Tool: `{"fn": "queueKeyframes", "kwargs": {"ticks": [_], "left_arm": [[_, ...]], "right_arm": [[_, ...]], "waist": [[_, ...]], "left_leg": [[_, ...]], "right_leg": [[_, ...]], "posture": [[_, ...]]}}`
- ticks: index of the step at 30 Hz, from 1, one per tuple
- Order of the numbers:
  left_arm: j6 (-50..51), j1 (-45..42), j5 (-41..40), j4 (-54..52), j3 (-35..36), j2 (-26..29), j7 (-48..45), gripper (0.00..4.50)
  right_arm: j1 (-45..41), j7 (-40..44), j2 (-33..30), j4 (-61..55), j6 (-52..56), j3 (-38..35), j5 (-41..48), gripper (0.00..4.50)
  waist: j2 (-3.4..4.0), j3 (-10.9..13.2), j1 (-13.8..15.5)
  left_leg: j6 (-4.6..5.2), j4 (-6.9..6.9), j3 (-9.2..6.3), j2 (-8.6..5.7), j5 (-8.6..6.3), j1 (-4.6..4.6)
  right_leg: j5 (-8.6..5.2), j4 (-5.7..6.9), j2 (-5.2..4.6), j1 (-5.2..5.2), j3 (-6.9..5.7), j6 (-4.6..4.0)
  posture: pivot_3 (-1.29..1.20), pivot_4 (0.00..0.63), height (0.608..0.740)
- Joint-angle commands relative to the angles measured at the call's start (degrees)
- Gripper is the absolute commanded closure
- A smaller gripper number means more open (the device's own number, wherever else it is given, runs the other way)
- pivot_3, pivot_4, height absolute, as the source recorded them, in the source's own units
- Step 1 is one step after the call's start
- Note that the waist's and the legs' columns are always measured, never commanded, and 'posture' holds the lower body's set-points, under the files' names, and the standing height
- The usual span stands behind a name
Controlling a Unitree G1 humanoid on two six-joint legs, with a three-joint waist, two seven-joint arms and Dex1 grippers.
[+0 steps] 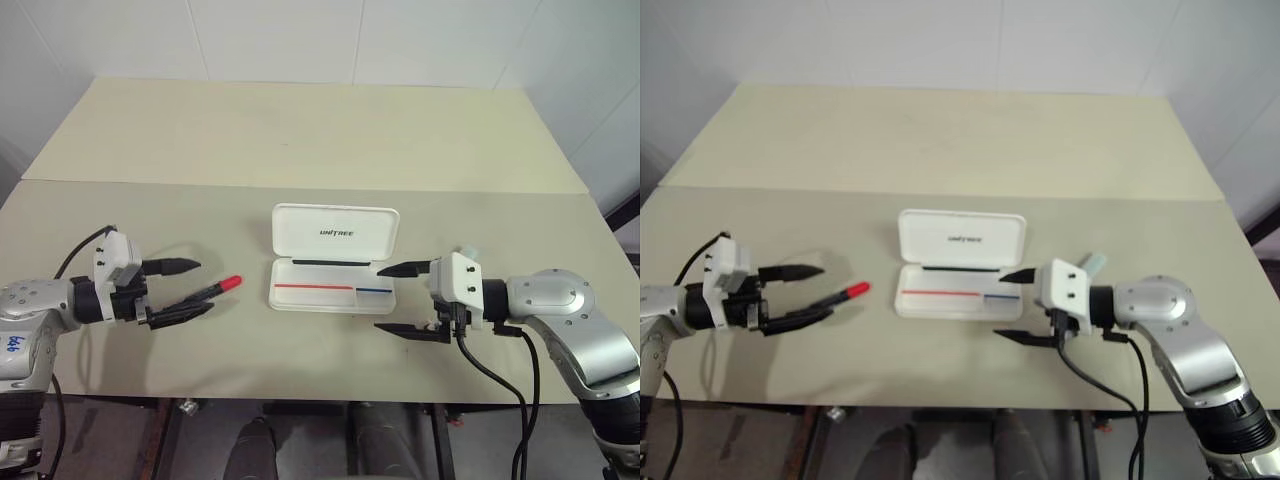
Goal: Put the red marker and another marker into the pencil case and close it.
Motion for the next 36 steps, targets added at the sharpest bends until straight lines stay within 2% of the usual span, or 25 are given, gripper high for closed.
{"fn": "queueKeyframes", "kwargs": {"ticks": [1,7,12,15,21,25,36], "left_arm": [[-2.1,-2.4,3.9,6.2,-3.3,2.6,-2.5,0.0],[-7.7,-9.6,9.9,17.2,-9.9,2.6,-6.6,0.0],[-10.6,-14.2,11.1,22.6,-12.1,0.6,-8.9,0.0],[-12.2,-16.2,12.1,24.8,-12.9,-0.2,-9.4,0.65],[-13.4,-19.1,12.5,26.9,-12.8,-1.3,-9.1,2.57],[-12.2,-20.7,10.0,24.8,-10.8,-1.9,-9.0,3.87],[-2.7,-25.6,-1.2,11.5,-5.4,-2.5,-10.6,3.89]], "right_arm": [[-0.6,-0.3,-0.5,-1.2,-0.3,-2.0,1.0,0.26],[0.8,-1.3,-0.7,-2.6,0.2,-3.2,1.1,0.26],[2.2,-2.6,-0.8,-3.7,0.6,-4.0,0.9,0.26],[2.9,-3.5,-0.7,-4.4,1.0,-4.5,0.8,0.21],[3.9,-4.3,-1.3,-5.0,1.4,-6.0,1.2,0.21],[4.4,-4.0,-1.5,-4.2,0.5,-7.8,1.8,0.21],[8.3,0.5,-1.3,-2.3,-4.2,-12.3,6.5,0.21]], "waist": [[0.0,0.0,0.0],[0.0,0.0,0.3],[0.02,0.0,0.5],[0.02,0.0,0.5],[0.01,0.0,0.4],[0.0,0.0,0.4],[-0.03,0.0,0.3]], "left_leg": [[0.0,0.0,0.0,0.0,0.0,0.0],[-0.01,-0.02,0.0,0.0,0.0,-0.02],[-0.02,0.01,0.0,0.0,0.01,0.0],[-0.01,0.04,0.0,0.0,0.04,0.02],[-0.01,0.05,0.0,0.0,0.05,0.01],[-0.01,0.03,0.0,0.0,0.04,-0.04],[-0.01,0.04,0.0,0.0,0.04,-0.01]], "right_leg": [[0.0,0.0,0.0,-0.01,0.0,0.0],[0.0,-0.03,0.0,-0.01,0.0,-0.01],[0.02,0.0,0.0,0.04,0.0,0.0],[0.07,0.0,0.0,0.07,0.0,-0.01],[0.09,0.0,0.0,0.08,0.0,-0.02],[0.08,0.0,0.0,0.05,0.0,0.0],[0.17,0.04,0.0,0.07,0.0,0.15]], "posture": [[0.0,0.15,0.74],[0.0,0.15,0.74],[0.0,0.15,0.74],[0.0,0.15,0.74],[0.0,0.15,0.74],[0.0,0.15,0.74],[0.0,0.15,0.74]]}}
